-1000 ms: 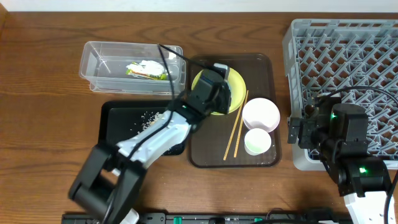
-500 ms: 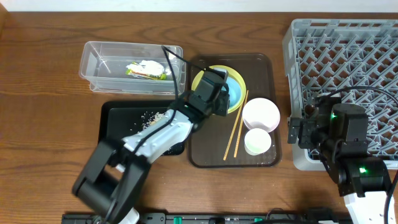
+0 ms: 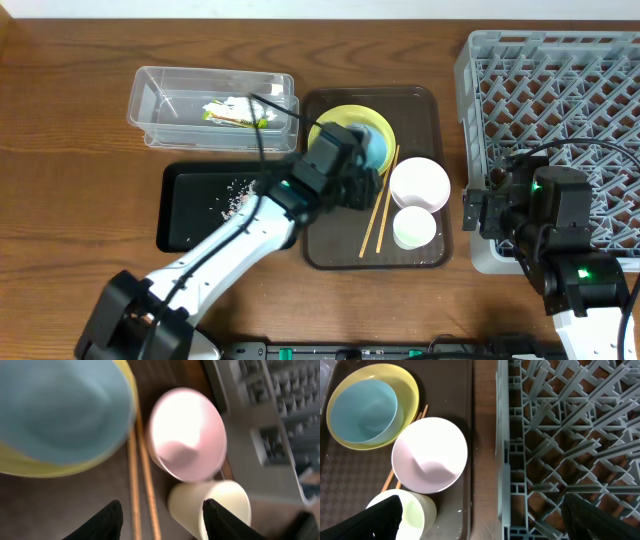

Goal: Sort waste into correct bins and load items into the dishwasher rack
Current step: 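Carry the empty blue bowl with the left gripper onto the yellow plate, then grasp the white cup with the left gripper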

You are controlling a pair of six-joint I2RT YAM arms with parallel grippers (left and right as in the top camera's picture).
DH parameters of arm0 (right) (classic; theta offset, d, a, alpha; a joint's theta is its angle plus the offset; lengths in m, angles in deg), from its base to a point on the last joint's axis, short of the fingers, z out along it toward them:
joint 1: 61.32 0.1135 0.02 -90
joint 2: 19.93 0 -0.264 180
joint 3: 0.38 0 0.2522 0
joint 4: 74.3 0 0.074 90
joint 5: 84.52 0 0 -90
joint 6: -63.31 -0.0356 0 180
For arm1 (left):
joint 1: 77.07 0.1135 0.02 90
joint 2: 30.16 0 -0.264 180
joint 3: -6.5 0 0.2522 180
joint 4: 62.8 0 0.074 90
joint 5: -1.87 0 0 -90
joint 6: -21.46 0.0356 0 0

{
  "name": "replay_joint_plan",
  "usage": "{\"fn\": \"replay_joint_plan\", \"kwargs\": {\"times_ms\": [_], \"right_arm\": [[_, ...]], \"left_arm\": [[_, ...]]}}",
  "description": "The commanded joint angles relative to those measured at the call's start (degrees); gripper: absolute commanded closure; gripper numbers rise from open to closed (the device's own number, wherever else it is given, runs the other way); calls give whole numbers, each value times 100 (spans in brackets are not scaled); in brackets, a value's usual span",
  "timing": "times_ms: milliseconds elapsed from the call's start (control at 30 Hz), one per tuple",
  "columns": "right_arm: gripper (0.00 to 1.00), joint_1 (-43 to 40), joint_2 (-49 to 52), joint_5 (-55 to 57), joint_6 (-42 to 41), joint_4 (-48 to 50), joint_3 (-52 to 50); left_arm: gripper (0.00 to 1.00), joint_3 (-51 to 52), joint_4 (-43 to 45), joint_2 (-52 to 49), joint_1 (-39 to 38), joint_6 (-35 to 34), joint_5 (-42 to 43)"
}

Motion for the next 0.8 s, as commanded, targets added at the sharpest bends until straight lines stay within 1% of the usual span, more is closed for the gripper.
{"fn": "replay_joint_plan", "kwargs": {"times_ms": [0,233,333,400,433,567,767], "right_arm": [[1,37,2,11,9,-7,92],[1,37,2,11,9,-4,92],[1,37,2,11,9,-7,92],[1,37,2,11,9,-7,92],[1,37,2,11,9,-9,92],[1,37,2,11,9,-7,92],[1,37,2,11,9,9,92]], "left_arm": [[45,-68,-2,-166,-310,-212,155],[45,-68,42,-706,-809,-216,-13],[48,-68,35,-979,-925,-219,-11],[57,-68,28,-1104,-949,-216,-13],[69,-68,24,-1139,-942,-214,-15],[94,-68,17,-1117,-793,-214,-13],[94,-70,-452,-852,-221,-219,87]]}}
